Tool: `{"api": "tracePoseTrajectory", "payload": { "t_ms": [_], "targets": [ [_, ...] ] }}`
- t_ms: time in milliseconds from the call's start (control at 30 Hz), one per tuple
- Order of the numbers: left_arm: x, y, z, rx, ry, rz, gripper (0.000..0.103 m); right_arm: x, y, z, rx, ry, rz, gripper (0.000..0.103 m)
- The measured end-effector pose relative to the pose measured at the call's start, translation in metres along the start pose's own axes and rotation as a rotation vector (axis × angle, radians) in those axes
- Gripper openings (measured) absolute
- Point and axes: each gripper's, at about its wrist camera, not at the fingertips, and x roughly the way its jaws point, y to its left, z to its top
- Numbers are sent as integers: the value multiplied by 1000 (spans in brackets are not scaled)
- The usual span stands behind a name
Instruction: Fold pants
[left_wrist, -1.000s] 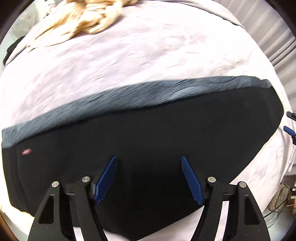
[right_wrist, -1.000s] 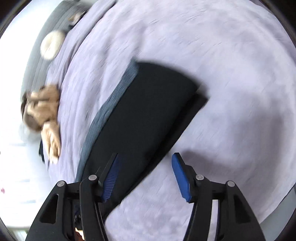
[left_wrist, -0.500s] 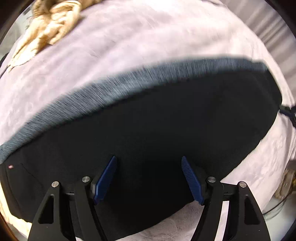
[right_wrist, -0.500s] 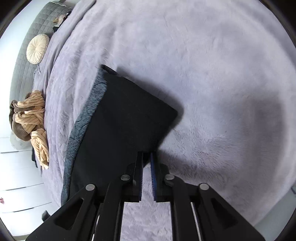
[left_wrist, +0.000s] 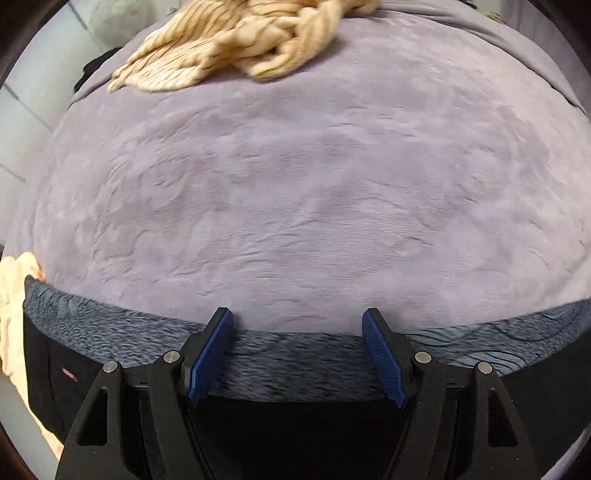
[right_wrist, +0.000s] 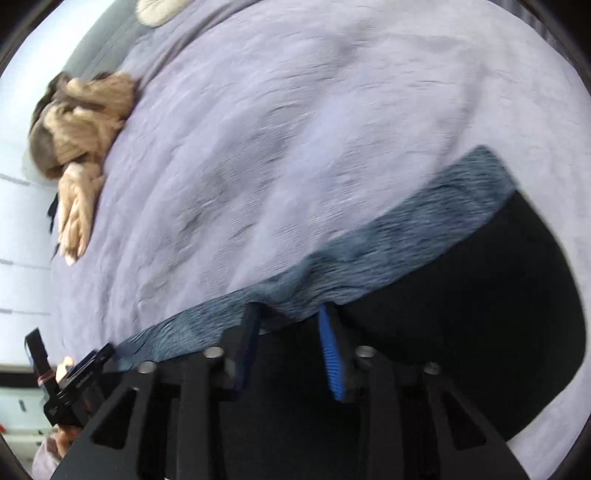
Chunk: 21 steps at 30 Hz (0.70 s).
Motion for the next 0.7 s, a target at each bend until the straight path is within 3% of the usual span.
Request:
{"api": "tracePoseTrajectory", "payload": {
  "t_ms": [33, 167, 200, 267, 367, 533, 700],
  "targets": [
    [26, 4, -9, -28, 10, -1, 73, -5, -9, 2, 40, 5, 16, 21],
    [-13, 42, -24, -10, -28, 30, 73, -33, -14, -7, 43, 12, 67, 40],
    [-8, 69, -19, 1, -26, 42, 73, -37, -10, -10, 28, 20, 91, 44],
    [-17, 102, -37, 0, -8, 51, 73, -41, 5, -23, -25, 63, 166, 46],
    [-52, 97, -98, -7, 15, 68, 73, -35, 46, -39, -131, 136, 221, 46],
    [-41, 151, -111, -35, -13, 51, 73, -20, 176, -74, -418, 204, 281, 46],
    [-7, 202, -122, 5, 2, 58, 75, 17, 337, -134, -725, 305, 358, 46]
  ]
}}
